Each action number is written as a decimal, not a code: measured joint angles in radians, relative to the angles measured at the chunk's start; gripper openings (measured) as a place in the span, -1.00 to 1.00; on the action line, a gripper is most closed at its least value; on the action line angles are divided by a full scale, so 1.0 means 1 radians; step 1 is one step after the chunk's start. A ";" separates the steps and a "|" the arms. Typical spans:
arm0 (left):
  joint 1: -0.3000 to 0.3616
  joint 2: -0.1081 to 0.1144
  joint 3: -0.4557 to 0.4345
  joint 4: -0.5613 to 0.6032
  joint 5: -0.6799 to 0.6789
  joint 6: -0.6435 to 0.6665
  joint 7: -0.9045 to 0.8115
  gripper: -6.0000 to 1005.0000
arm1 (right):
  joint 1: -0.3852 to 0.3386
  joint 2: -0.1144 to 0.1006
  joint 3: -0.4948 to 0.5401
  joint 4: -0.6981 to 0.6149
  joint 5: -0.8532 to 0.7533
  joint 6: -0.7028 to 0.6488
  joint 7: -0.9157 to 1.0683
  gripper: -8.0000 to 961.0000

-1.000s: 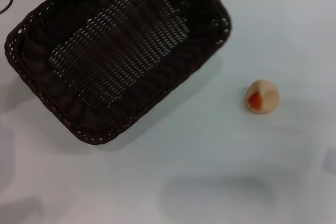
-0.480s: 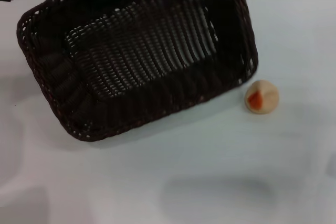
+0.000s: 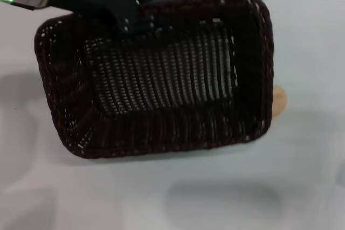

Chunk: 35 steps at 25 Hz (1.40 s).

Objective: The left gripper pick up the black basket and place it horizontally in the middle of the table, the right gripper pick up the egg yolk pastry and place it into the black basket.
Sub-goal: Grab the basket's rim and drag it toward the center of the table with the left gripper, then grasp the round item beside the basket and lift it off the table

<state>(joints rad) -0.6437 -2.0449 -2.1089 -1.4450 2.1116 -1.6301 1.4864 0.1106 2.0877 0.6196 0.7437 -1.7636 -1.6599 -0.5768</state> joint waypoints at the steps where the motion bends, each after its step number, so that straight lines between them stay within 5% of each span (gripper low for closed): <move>1: 0.000 0.000 0.000 0.000 0.000 0.000 0.000 -0.61 | 0.000 0.000 0.000 0.000 0.000 0.000 0.000 0.35; 20: -0.004 -0.016 0.116 -0.009 0.040 0.029 -0.054 -0.60 | -0.002 -0.005 -0.001 -0.006 0.001 -0.026 0.000 0.34; 26: 0.008 -0.019 0.125 -0.015 0.022 0.057 -0.049 -0.45 | -0.002 -0.005 -0.001 -0.006 0.001 -0.028 0.000 0.34; 27: 0.009 -0.019 0.124 -0.015 0.021 0.058 -0.049 -0.22 | -0.002 -0.005 -0.001 -0.007 0.001 -0.028 0.000 0.34; 28: 0.016 -0.019 0.122 -0.021 0.009 0.070 -0.047 0.01 | -0.002 -0.005 -0.001 -0.007 0.001 -0.028 0.000 0.34; 33: 0.087 -0.016 0.077 -0.054 -0.135 0.165 -0.022 0.00 | -0.011 -0.005 -0.008 -0.009 0.001 -0.029 0.000 0.34; 35: 0.145 -0.016 -0.004 -0.057 -0.273 0.212 -0.002 0.00 | -0.018 -0.005 -0.018 -0.008 0.001 -0.035 0.000 0.34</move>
<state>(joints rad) -0.4984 -2.0612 -2.1127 -1.5015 1.8382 -1.4180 1.4841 0.0924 2.0831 0.6015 0.7352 -1.7625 -1.6953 -0.5768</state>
